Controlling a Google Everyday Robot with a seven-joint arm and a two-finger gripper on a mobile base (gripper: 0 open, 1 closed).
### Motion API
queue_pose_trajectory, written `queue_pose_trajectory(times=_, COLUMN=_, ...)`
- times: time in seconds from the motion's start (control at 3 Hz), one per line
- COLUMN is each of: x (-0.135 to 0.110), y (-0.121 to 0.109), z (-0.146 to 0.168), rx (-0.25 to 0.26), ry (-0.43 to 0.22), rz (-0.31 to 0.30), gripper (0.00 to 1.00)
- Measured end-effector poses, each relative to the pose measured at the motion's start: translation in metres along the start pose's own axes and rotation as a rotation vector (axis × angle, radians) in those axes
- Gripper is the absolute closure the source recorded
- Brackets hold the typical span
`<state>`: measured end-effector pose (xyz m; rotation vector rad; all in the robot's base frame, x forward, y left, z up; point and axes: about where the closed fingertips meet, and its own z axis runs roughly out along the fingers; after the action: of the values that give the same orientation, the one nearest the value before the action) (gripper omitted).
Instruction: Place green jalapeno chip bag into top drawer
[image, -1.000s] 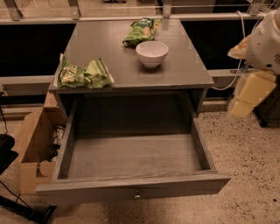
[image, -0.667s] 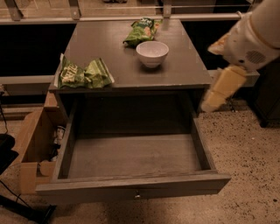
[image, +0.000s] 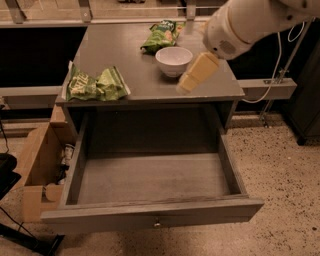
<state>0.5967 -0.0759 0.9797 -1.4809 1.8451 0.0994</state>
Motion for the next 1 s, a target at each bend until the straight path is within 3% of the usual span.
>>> queue_pose_trajectory(times=0.33, x=-0.045, y=-0.008, z=0.028, rx=0.029, ry=0.005, rz=0.018, gripper=0.0)
queue_pose_trajectory(times=0.67, x=-0.048, y=-0.008, z=0.032, rx=0.026, ry=0.01, rz=0.016, gripper=0.0)
queue_pose_trajectory(times=1.0, x=-0.078, y=-0.019, z=0.088, rx=-0.031, ry=-0.073, rz=0.049, gripper=0.0)
